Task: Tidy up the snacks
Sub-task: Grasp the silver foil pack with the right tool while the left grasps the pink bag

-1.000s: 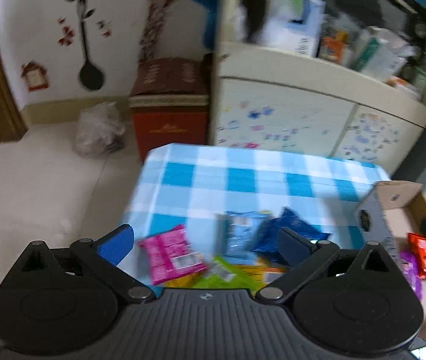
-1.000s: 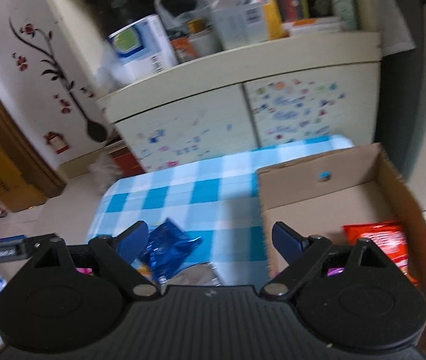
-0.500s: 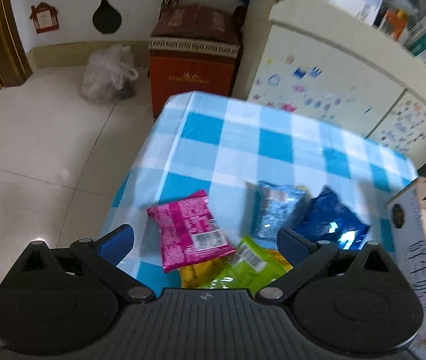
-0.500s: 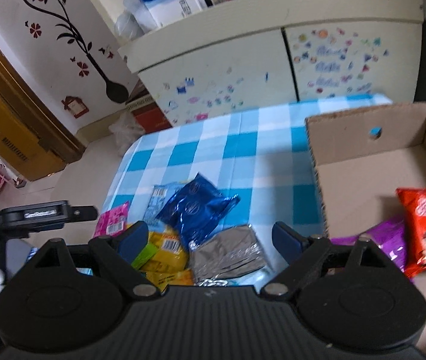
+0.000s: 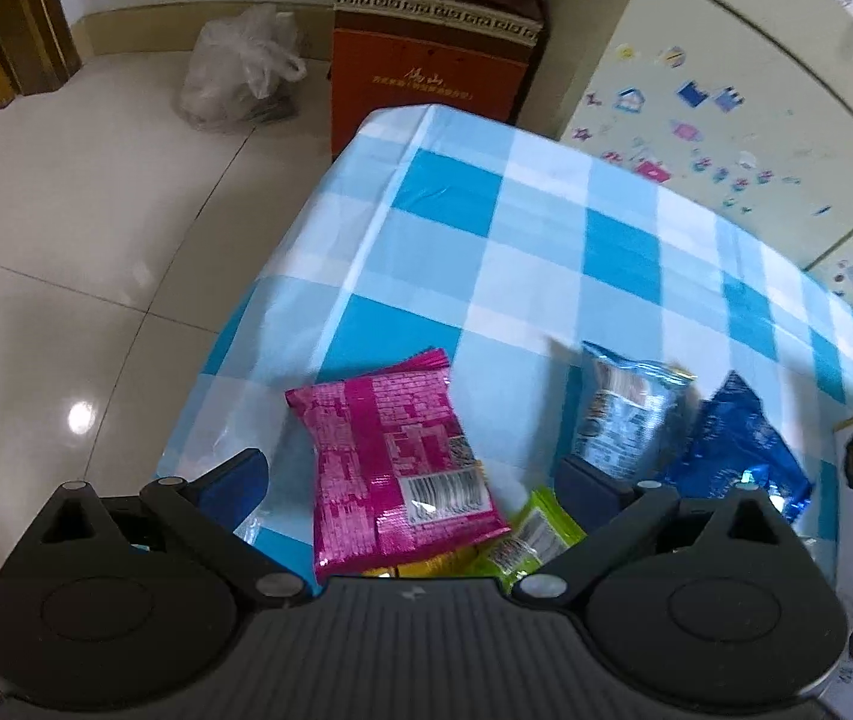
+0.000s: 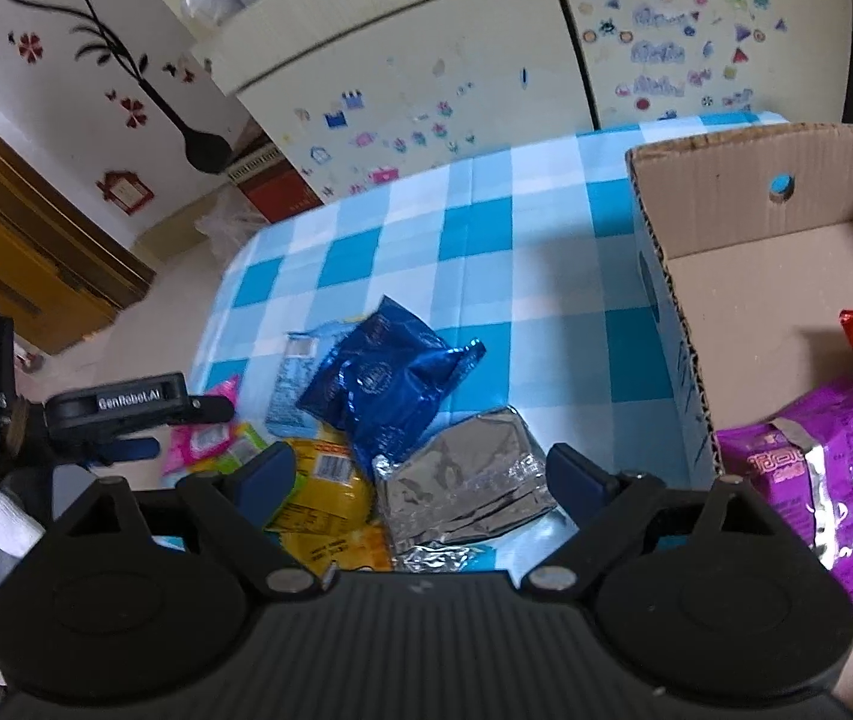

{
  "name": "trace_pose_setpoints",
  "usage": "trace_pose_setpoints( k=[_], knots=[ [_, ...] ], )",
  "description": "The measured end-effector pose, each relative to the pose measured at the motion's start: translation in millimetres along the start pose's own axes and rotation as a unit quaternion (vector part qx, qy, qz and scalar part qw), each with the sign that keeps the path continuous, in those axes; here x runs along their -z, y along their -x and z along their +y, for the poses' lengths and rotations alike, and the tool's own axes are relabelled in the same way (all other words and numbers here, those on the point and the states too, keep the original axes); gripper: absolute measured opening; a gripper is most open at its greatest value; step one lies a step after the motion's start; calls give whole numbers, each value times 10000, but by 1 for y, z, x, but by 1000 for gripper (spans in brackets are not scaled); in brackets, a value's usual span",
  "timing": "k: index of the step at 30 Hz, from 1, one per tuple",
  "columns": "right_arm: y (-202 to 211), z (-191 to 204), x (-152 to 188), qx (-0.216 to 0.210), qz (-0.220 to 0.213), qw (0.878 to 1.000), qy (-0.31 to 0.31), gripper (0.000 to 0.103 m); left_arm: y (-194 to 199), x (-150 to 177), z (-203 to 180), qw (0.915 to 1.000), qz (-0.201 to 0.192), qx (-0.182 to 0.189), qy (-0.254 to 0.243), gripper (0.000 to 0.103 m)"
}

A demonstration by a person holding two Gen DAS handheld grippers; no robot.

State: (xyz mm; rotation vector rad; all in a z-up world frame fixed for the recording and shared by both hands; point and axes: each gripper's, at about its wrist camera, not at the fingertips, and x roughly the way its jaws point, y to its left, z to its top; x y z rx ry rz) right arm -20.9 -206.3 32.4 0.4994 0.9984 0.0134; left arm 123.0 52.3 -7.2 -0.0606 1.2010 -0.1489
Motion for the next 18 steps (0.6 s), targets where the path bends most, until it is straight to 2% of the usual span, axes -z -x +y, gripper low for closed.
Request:
trace_pose_setpoints(
  k=[12, 18],
  knots=[
    [-38, 8, 10, 679, 332, 9960, 472, 92, -23, -2, -1, 9997, 218, -72, 71, 103],
    [-49, 12, 14, 855, 427, 9931, 683, 93, -28, 1, -14, 9987, 184, -396, -246, 103]
  ],
)
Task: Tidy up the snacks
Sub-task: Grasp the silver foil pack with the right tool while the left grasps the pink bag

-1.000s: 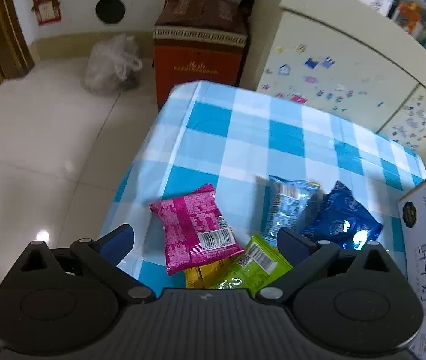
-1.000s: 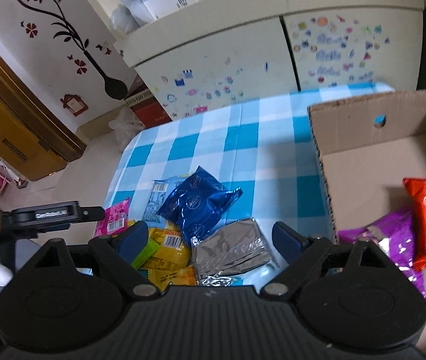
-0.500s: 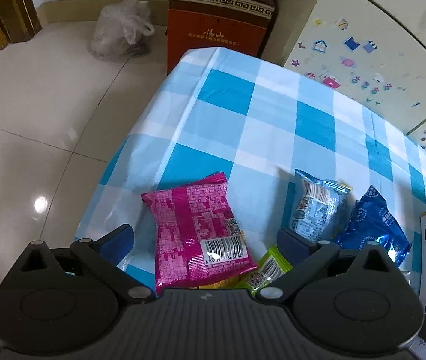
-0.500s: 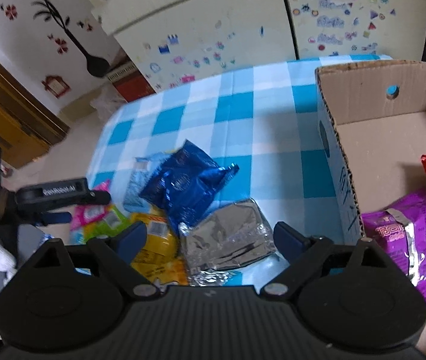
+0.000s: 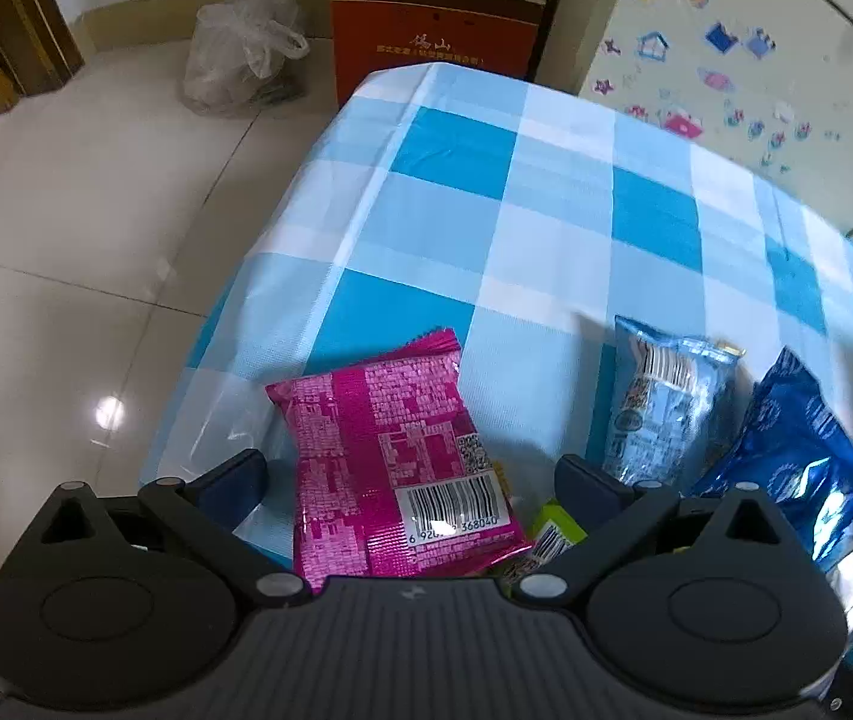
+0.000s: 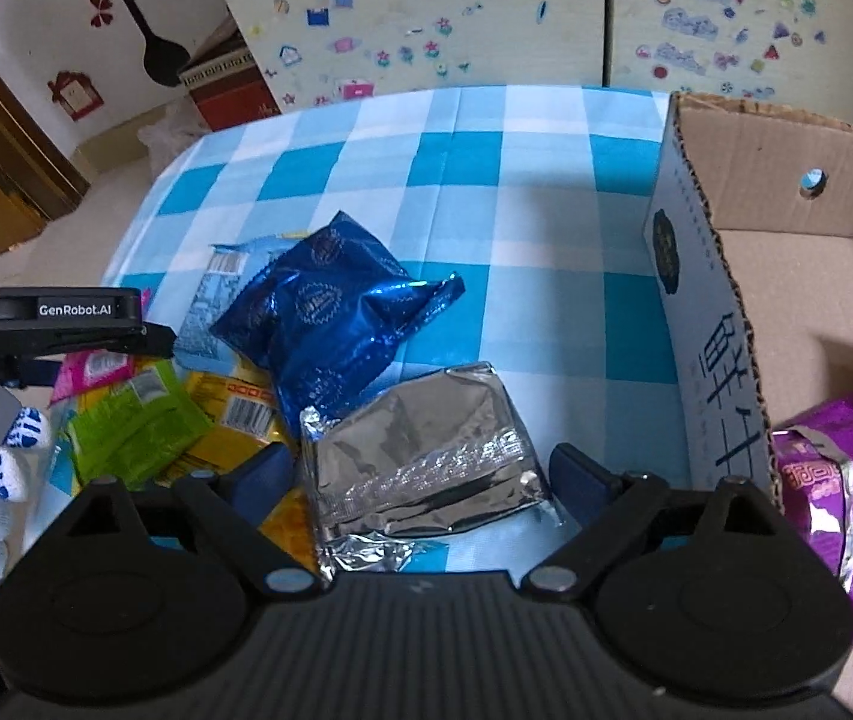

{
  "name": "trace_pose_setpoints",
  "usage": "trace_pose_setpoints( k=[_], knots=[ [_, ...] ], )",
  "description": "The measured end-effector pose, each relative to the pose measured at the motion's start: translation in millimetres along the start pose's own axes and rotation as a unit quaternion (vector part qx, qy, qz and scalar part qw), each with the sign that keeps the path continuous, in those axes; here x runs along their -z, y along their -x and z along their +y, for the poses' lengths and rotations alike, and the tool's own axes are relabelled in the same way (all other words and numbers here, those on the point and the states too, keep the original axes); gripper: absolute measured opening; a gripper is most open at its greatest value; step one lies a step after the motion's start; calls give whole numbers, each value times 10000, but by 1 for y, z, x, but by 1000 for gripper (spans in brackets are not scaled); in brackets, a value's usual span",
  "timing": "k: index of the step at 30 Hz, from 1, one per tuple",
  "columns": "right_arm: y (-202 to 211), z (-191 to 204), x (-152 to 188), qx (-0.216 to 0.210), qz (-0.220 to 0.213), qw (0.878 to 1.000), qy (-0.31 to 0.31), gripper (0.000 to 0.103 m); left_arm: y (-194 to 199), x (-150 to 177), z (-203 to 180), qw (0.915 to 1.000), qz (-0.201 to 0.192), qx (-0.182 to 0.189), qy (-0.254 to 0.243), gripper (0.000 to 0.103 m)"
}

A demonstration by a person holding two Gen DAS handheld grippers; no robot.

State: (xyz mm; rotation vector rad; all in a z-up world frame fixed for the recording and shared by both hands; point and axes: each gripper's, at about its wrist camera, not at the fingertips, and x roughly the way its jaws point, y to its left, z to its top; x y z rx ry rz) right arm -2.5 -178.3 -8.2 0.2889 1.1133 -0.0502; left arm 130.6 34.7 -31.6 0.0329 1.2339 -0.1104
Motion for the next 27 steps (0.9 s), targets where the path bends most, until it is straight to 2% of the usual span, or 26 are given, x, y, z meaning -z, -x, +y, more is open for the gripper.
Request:
trace_pose_setpoints(
  k=[15, 24, 27],
  knots=[
    [-15, 4, 2, 211, 124, 9997, 79, 96, 2, 2, 0, 9999, -27, -68, 103, 103],
    [-14, 4, 2, 218, 97, 9997, 65, 93, 4, 7, -4, 9999, -46, -140, 90, 103],
    [-12, 4, 3, 194, 83, 9997, 81, 90, 6, 8, -6, 9999, -87, -126, 67, 98]
  ],
)
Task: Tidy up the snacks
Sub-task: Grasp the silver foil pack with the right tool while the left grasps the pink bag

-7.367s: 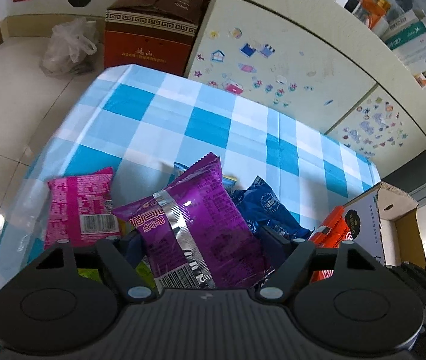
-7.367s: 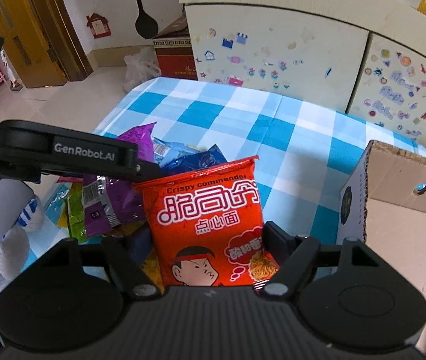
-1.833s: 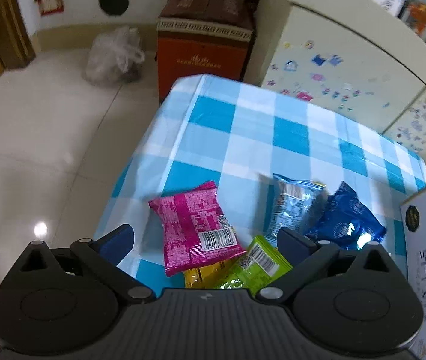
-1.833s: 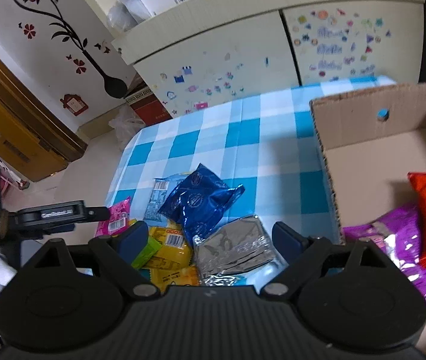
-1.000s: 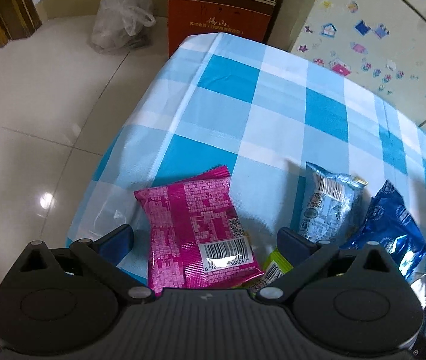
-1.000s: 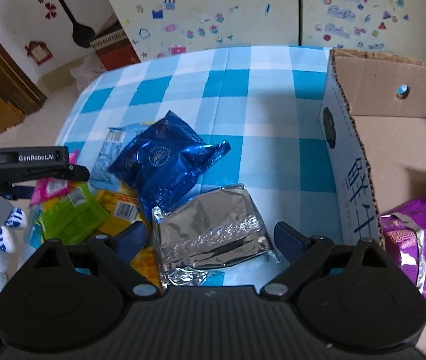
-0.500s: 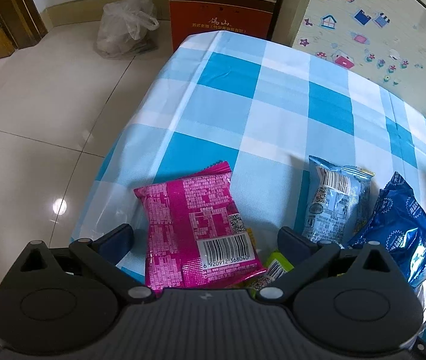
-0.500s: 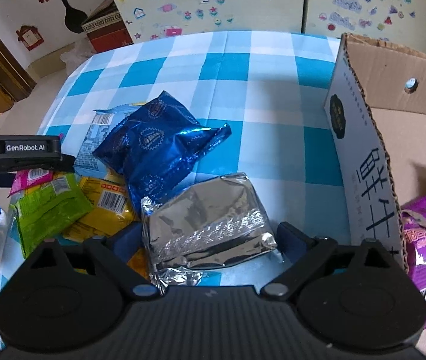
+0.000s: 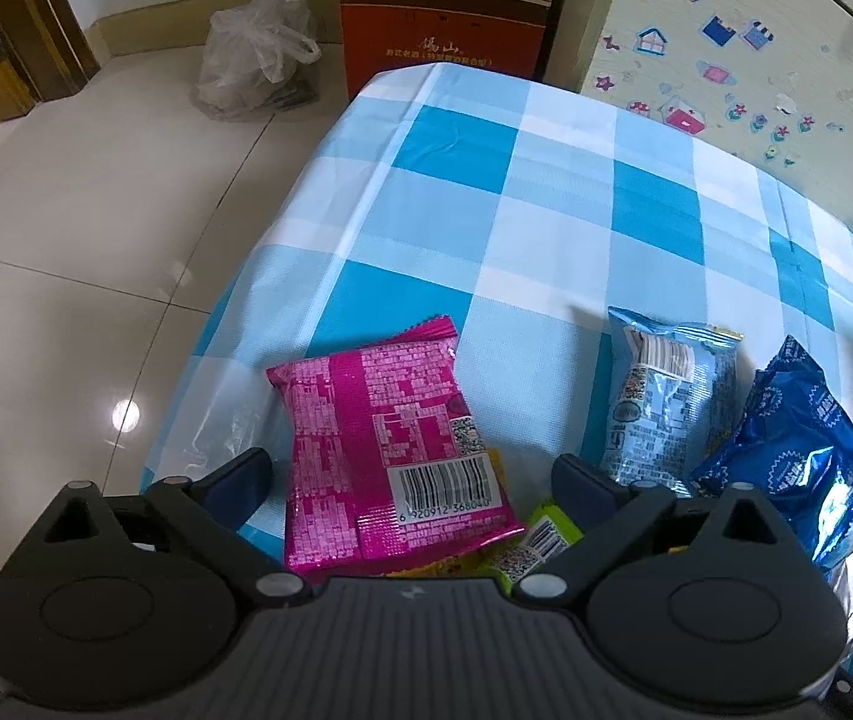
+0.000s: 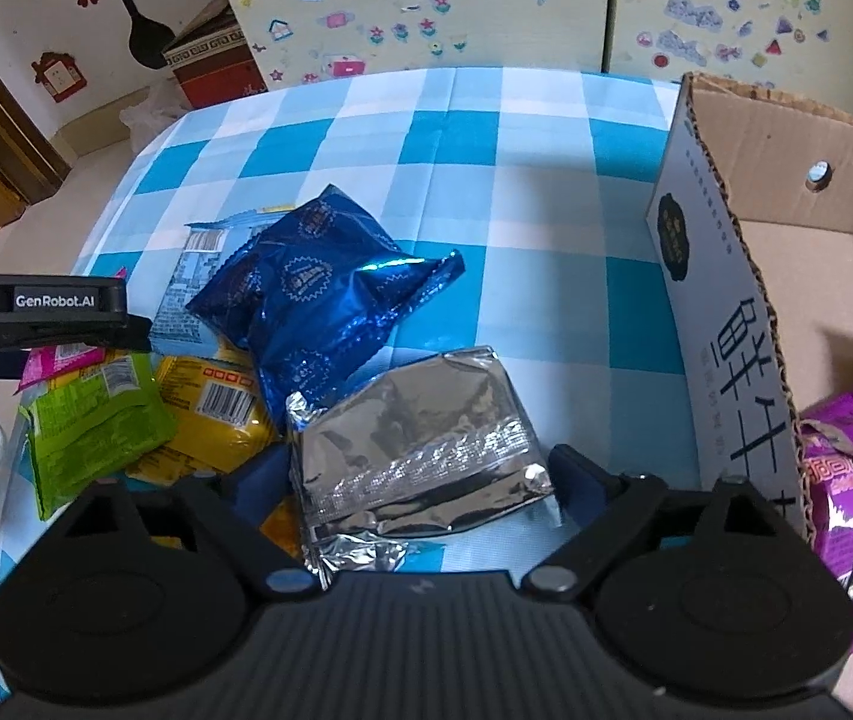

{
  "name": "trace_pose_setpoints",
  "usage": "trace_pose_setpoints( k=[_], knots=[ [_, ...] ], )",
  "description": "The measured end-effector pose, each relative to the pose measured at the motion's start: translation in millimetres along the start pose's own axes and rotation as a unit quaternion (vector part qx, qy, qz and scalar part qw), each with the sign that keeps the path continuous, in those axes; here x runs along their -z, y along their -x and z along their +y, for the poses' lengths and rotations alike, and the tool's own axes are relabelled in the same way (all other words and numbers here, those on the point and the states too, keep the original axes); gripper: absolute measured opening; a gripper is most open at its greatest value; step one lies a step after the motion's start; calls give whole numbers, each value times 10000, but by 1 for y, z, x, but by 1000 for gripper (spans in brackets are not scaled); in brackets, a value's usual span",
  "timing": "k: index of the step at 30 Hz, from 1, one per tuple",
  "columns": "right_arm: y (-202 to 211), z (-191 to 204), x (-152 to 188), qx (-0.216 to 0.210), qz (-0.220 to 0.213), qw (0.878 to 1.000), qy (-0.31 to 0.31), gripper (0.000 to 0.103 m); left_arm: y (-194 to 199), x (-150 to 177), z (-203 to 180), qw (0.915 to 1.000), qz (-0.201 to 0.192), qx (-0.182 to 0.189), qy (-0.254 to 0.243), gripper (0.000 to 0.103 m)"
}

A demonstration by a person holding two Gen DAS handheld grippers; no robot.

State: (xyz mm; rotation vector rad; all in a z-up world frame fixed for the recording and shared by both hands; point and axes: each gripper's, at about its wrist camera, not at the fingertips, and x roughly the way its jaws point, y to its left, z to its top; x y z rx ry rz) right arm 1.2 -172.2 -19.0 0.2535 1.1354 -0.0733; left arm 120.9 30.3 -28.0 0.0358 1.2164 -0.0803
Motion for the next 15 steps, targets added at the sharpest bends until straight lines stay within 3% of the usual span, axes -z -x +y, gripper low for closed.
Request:
trace_pose_setpoints(
  k=[5, 15],
  knots=[
    [2, 0, -1, -34, -30, 10000, -24, 85, 8, 2, -6, 9997, -147, 119, -145, 78],
    [14, -2, -6, -82, -167, 9997, -172, 82, 21, 1, -7, 9992, -374, 86, -112, 65]
  ],
)
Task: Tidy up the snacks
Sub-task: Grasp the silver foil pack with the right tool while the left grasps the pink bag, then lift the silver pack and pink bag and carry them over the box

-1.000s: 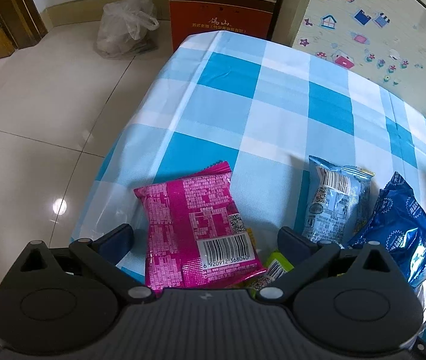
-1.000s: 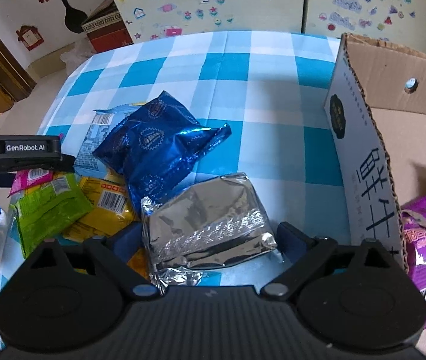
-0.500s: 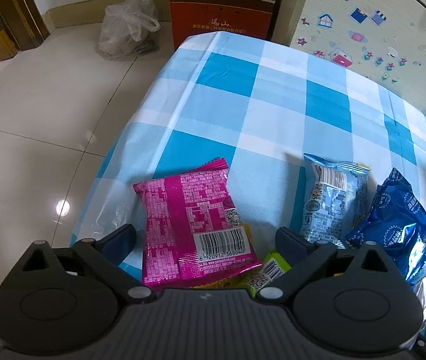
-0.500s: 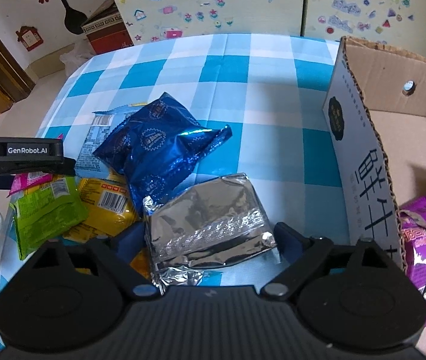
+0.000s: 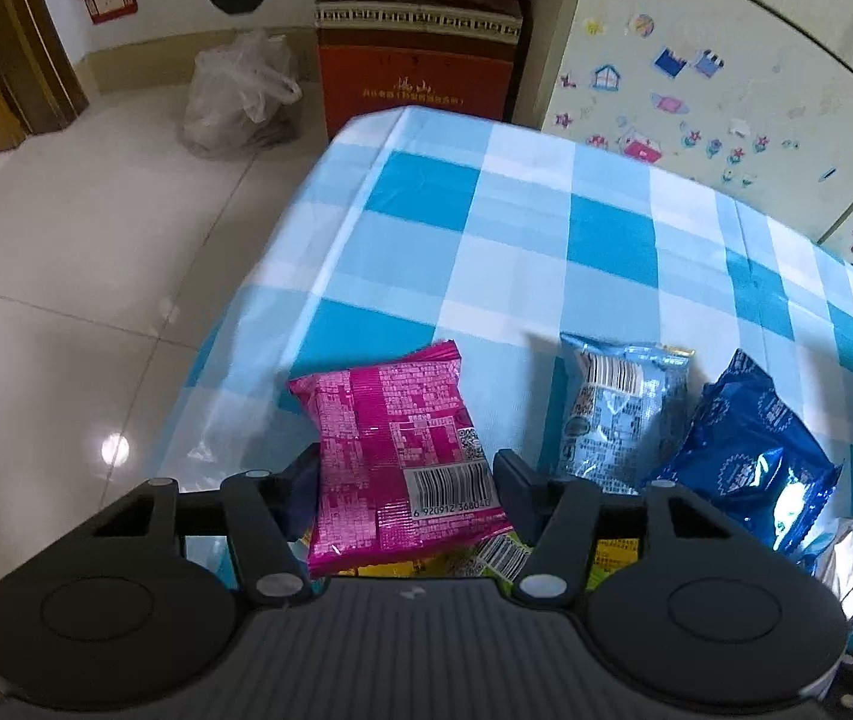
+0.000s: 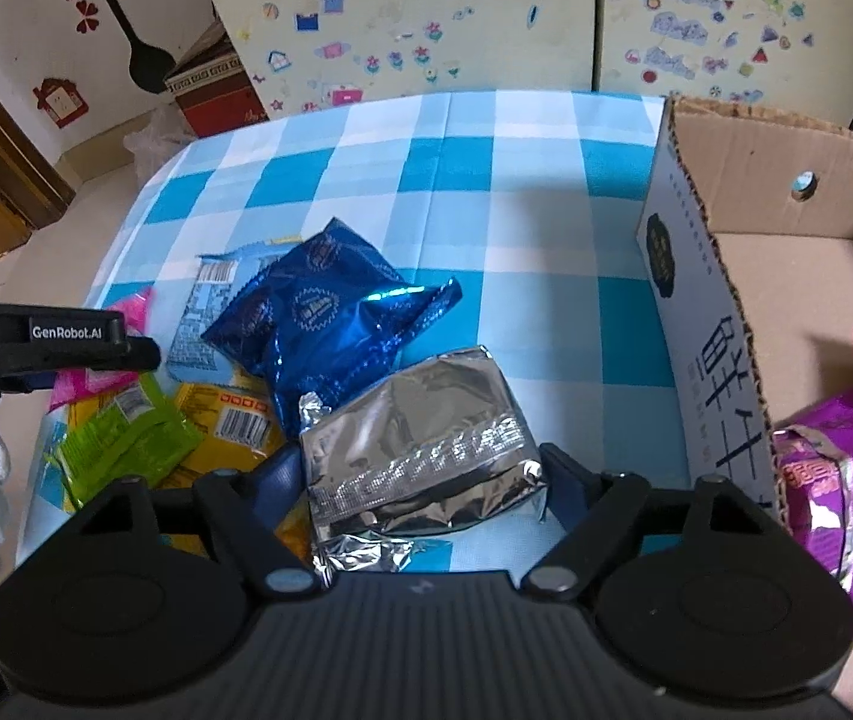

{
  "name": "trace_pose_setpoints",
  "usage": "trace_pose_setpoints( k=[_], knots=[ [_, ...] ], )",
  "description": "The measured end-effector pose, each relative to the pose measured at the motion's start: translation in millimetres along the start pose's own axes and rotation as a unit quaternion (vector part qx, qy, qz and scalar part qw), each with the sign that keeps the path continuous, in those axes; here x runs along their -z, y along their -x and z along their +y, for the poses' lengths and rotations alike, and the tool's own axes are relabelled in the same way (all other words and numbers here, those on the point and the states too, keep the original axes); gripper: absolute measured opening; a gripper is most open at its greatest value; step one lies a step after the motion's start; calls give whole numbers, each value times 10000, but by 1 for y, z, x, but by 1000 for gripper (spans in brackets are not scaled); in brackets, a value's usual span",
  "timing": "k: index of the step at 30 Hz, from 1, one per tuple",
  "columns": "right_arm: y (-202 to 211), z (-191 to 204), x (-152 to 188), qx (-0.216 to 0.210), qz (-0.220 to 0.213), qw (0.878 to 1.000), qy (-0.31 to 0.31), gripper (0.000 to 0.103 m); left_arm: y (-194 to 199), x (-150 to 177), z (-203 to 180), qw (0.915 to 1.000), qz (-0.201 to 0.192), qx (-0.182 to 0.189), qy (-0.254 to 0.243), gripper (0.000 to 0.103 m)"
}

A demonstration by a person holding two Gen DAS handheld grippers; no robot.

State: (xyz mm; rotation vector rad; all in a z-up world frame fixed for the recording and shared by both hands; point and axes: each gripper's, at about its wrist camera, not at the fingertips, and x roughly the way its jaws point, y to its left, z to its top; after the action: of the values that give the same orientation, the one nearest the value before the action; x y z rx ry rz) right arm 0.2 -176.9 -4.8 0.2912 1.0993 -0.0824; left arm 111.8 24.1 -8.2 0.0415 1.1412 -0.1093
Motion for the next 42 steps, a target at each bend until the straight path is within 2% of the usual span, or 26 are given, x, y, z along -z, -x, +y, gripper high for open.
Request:
trace_pose_setpoints(
  k=[5, 14, 26, 42],
  knots=[
    [9, 2, -3, -83, -119, 9999, -35, 82, 8, -1, -2, 9999, -121, 34, -6, 65],
    [24, 1, -9, -237, -302, 9992, -133, 82, 22, -9, 11, 9983, -245, 415, 322, 64],
    [35, 3, -11, -374, -426, 9983, -132, 82, 40, -8, 11, 9971, -391, 518, 394, 64],
    [75, -3, -19, -662, -867, 9936, -277, 82, 85, -5, -24, 9943, -758, 756, 8, 64]
  ],
)
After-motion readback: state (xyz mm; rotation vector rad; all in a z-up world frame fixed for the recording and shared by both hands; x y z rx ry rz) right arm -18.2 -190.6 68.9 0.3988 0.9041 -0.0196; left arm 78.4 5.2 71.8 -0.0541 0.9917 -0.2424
